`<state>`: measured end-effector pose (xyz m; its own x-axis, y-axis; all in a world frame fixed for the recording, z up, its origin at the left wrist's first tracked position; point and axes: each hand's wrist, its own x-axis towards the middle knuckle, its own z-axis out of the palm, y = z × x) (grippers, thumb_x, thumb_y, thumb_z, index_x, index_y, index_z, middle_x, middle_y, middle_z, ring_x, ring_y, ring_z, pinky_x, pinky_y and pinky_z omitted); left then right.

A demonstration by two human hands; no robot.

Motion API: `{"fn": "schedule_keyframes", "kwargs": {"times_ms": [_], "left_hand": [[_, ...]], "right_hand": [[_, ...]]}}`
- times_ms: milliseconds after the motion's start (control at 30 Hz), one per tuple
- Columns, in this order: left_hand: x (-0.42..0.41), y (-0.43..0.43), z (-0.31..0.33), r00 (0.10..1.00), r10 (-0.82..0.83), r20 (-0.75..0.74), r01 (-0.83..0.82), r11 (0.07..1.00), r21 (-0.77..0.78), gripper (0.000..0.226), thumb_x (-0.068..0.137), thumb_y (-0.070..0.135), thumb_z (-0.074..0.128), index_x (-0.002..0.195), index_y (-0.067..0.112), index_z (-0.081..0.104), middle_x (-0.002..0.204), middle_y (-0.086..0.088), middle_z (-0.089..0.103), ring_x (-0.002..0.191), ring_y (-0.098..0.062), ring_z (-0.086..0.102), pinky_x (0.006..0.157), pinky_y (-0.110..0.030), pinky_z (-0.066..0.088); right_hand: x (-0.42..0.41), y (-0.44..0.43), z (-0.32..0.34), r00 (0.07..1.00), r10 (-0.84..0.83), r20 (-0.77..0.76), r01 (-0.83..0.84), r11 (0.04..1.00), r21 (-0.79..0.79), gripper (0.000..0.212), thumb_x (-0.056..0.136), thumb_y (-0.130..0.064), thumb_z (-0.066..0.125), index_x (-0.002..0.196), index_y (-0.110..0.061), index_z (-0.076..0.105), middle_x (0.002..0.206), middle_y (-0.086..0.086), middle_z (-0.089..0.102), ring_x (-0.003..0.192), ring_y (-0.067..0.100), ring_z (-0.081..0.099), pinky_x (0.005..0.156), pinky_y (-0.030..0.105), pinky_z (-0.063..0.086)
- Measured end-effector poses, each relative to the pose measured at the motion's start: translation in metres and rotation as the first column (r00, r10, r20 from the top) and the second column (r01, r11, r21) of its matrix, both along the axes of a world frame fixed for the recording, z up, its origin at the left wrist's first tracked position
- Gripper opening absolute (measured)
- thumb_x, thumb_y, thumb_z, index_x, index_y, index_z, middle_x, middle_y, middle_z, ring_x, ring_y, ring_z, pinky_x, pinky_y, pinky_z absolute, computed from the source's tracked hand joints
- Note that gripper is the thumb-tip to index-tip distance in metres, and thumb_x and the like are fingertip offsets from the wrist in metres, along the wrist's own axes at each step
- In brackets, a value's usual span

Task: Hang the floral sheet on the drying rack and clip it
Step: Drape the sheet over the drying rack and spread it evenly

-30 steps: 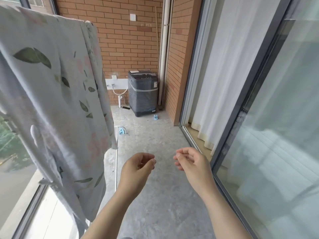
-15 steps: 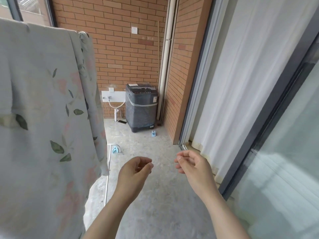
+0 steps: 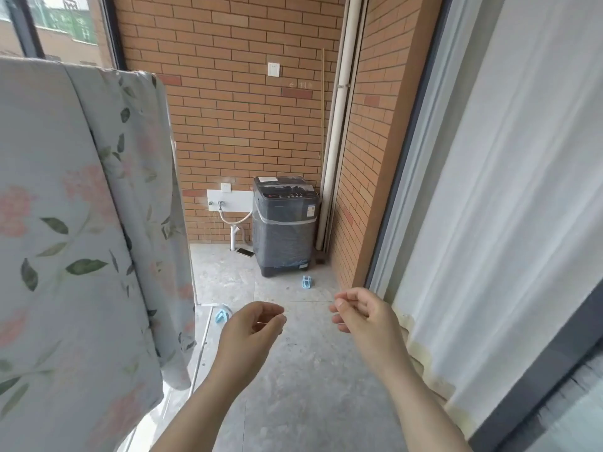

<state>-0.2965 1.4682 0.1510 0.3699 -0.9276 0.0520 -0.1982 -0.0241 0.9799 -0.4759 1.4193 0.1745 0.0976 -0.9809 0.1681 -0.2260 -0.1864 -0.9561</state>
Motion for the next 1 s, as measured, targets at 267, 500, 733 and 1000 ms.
{"fn": "schedule_keyframes", "kwargs": {"times_ms": [267, 500, 733, 1000], "left_hand": [[0.026, -0.133, -0.004, 0.985, 0.171, 0.008, -0.171, 0.985, 0.004, 0.008, 0.086, 0.020, 0.067, 0.092, 0.025, 0.070, 0.084, 0.006, 0.073, 0.077, -0.008, 0.068, 0.081, -0.036, 0.057], [0.090, -0.260, -0.016, 0.968, 0.249, -0.016, -0.249, 0.968, -0.028, 0.009, 0.086, 0.020, 0.067, 0.093, 0.024, 0.070, 0.087, 0.005, 0.073, 0.079, -0.008, 0.069, 0.081, -0.037, 0.057], [0.158, -0.386, 0.000, 0.953, 0.301, -0.016, -0.302, 0.953, -0.038, 0.009, 0.086, 0.017, 0.066, 0.094, 0.022, 0.070, 0.087, 0.003, 0.072, 0.078, -0.008, 0.069, 0.079, -0.034, 0.057], [0.210, -0.533, -0.016, 0.921, 0.389, 0.014, -0.389, 0.921, -0.005, 0.009, 0.086, 0.017, 0.067, 0.093, 0.022, 0.070, 0.087, 0.003, 0.073, 0.081, -0.014, 0.069, 0.079, -0.037, 0.057]], "right_hand": [[0.029, -0.165, 0.004, 0.986, 0.161, -0.034, -0.161, 0.987, -0.019, 0.009, 0.094, -0.016, 0.059, 0.091, -0.019, 0.067, 0.085, -0.002, 0.072, 0.077, 0.012, 0.069, 0.072, 0.026, 0.058], [0.100, -0.304, -0.006, 0.968, 0.247, -0.048, -0.249, 0.968, -0.020, 0.009, 0.094, -0.015, 0.058, 0.091, -0.017, 0.066, 0.083, -0.001, 0.072, 0.074, 0.011, 0.068, 0.070, 0.025, 0.057], [0.166, -0.438, 0.004, 0.956, 0.291, -0.045, -0.292, 0.956, -0.007, 0.010, 0.094, -0.014, 0.058, 0.091, -0.017, 0.067, 0.082, -0.001, 0.073, 0.075, 0.013, 0.069, 0.075, 0.033, 0.058], [0.223, -0.604, -0.005, 0.924, 0.379, -0.044, -0.379, 0.925, 0.010, 0.011, 0.094, -0.014, 0.057, 0.088, -0.018, 0.067, 0.082, 0.000, 0.072, 0.075, 0.015, 0.068, 0.074, 0.032, 0.058]]}}
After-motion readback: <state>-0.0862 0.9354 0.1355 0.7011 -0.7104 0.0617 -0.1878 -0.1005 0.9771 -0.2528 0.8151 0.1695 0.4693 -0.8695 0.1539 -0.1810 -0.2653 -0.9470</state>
